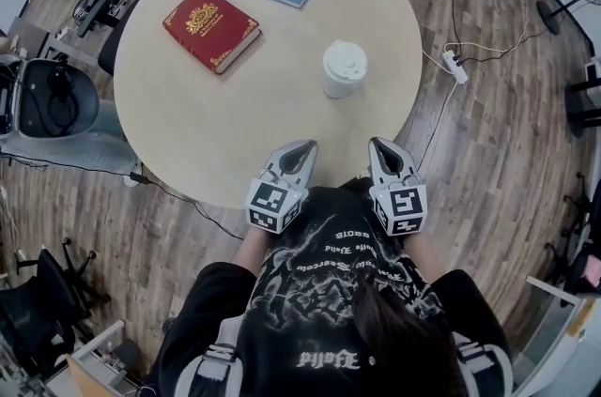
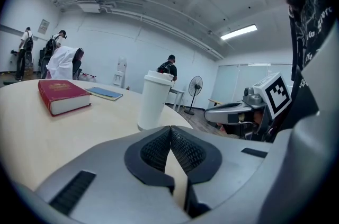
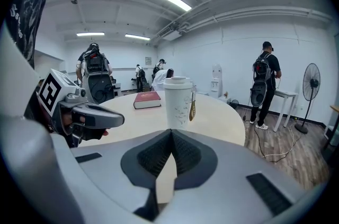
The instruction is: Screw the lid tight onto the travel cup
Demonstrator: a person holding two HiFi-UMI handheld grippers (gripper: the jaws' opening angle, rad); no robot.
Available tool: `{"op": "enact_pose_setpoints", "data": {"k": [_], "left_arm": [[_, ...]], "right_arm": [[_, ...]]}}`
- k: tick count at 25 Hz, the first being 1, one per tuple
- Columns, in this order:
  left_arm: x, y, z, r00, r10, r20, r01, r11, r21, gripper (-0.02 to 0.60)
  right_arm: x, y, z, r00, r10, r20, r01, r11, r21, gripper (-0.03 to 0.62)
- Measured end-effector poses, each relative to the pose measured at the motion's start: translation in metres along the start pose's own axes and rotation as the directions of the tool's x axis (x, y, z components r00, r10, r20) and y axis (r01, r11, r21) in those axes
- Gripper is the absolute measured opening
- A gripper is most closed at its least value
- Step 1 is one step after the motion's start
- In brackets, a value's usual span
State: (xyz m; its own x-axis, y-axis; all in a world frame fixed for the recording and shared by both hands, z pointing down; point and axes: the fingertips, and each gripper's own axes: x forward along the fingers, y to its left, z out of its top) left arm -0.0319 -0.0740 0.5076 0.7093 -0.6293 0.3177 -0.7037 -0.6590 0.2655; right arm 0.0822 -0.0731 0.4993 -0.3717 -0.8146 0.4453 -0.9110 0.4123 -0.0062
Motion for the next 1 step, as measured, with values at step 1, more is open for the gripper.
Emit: {"op": "enact_pose_setpoints", "data": {"k": [1], "left_arm": [[-0.0003, 0.0000, -0.0007, 1.000, -0.001, -0.003, 0.001, 1.000, 0.003, 0.021]], "right_arm": [[0.0000, 0.0007, -0.0004, 1.000, 0.001, -0.002, -0.001, 1.000, -0.001, 0.006]]}}
